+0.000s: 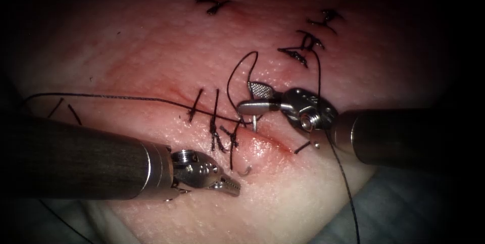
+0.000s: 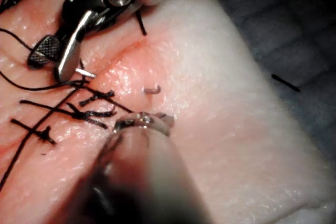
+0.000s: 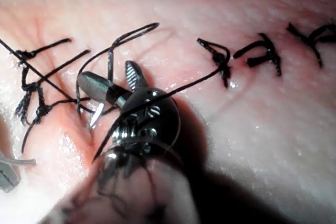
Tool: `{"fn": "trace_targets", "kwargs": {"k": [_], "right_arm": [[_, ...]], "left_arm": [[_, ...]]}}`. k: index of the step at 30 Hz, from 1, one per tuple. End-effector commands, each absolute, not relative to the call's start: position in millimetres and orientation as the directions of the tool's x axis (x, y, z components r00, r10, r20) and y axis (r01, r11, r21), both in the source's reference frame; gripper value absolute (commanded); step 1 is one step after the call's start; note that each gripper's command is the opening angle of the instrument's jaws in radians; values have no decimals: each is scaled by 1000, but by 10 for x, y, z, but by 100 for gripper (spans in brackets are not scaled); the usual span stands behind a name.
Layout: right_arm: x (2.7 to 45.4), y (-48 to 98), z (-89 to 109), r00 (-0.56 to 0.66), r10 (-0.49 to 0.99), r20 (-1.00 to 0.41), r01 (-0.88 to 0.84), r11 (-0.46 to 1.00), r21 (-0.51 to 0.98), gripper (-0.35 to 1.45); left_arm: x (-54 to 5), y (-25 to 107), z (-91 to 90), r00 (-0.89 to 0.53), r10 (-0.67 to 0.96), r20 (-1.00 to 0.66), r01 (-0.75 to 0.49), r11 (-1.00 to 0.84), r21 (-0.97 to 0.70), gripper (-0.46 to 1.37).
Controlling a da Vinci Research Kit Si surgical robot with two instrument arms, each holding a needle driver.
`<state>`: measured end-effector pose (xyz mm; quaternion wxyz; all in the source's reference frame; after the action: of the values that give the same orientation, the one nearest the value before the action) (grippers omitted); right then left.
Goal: Wound Closure
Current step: Push needle through bottom of the cut
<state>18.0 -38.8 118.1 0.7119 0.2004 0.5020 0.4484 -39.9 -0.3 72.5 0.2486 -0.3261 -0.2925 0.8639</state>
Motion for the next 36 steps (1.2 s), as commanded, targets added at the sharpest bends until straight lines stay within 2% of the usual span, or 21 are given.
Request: {"fn": "trace_targets", "kwargs": {"k": [1, 5, 6, 7, 8, 9, 11, 14, 18, 24, 30, 36], "right_arm": [[181, -388, 1181, 92, 841, -534, -438, 516, 736, 91], [184, -387, 1181, 95, 844, -527, -429, 513, 744, 66], [185, -387, 1181, 89, 853, -514, -427, 498, 754, 50], [185, -387, 1181, 89, 857, -508, -422, 495, 760, 23], [185, -388, 1181, 86, 862, -499, -419, 486, 767, -26], [185, -388, 1181, 79, 876, -476, -418, 462, 782, -35], [185, -390, 1180, 52, 920, -389, -437, 371, 819, -35], [185, -391, 1176, 48, 930, -364, -456, 345, 820, -35], [187, -394, 1171, -14, 953, -303, -466, 262, 845, -35], [187, -395, 1169, -163, 983, -86, -459, 2, 888, -35], [189, -403, 1164, -202, 979, -24, -438, -68, 896, -35], [193, -416, 1151, -244, 965, 96, -394, -189, 900, -35]], "left_arm": [[-399, -2, 725, -663, 621, -418, -232, -702, -673, -35], [-400, -2, 725, -663, 621, -418, -233, -702, -673, -35], [-400, -2, 725, -663, 621, -418, -233, -702, -673, -35], [-400, -2, 725, -663, 621, -418, -233, -702, -673, -35], [-400, -2, 725, -663, 621, -418, -233, -702, -673, -35], [-400, -2, 725, -663, 621, -418, -233, -702, -673, -35], [-400, -2, 725, -663, 621, -418, -233, -702, -673, -35], [-400, -1, 726, -663, 621, -418, -232, -702, -673, -35], [-400, -1, 726, -663, 621, -418, -232, -702, -673, -35], [-401, 0, 727, -663, 621, -418, -234, -702, -673, -35], [-401, 0, 727, -663, 621, -418, -233, -702, -673, -35], [-401, 0, 727, -663, 621, -418, -233, -702, -673, -35]]}}
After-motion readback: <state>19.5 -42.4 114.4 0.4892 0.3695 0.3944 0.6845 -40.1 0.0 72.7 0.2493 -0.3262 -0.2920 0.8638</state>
